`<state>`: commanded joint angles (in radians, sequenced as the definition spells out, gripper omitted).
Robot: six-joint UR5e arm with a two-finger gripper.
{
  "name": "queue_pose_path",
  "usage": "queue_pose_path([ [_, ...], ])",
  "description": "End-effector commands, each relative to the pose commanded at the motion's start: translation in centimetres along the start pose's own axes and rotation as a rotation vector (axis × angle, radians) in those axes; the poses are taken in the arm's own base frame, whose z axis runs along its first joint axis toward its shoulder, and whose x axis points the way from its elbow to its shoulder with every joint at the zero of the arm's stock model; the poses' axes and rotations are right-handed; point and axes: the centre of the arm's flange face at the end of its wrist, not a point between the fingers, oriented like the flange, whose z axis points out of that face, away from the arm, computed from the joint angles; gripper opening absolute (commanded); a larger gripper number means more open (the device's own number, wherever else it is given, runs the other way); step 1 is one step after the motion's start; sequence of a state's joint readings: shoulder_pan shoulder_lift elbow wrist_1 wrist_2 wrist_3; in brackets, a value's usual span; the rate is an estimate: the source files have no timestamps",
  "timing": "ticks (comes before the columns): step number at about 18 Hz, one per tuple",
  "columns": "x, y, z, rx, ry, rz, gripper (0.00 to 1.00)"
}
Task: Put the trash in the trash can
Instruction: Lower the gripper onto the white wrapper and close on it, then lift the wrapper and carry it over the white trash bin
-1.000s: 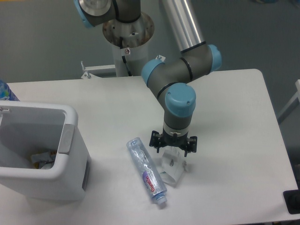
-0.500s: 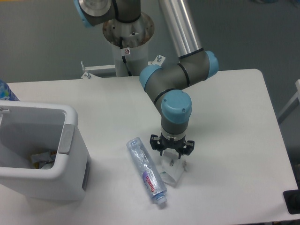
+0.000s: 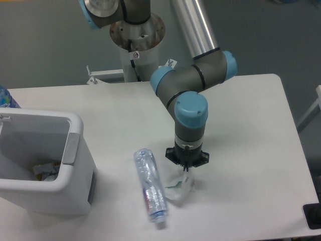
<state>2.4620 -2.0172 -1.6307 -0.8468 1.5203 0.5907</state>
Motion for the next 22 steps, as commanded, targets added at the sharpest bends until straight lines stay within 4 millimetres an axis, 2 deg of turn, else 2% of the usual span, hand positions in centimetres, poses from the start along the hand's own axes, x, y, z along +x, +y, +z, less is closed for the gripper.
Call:
queue_pose_path([
  [5, -2.1, -0.4, -4.2, 0.102, 0.017, -0.056, 0.00],
  [9, -2.8, -1.8, -8.1, 0.207, 0.046, -0.110, 0.00],
  [11, -2.4, -2.4, -10.3, 0.262, 0.074, -0.143, 0.00],
  [14, -0.9, -3.1, -13.6, 0.334, 0.114, -0.170, 0.00],
  [15, 0.9, -3.5, -16.0, 0.373, 0.126, -0.145, 0.00],
  [17, 2.7, -3.7, -18.1, 0.412, 0.146, -0.125, 0.00],
  [20, 4.9, -3.8, -20.9, 0.458, 0.180, -0.128, 0.00],
  [22, 7.0, -4.2, -22.0, 0.477, 0.204, -0.096, 0.00],
])
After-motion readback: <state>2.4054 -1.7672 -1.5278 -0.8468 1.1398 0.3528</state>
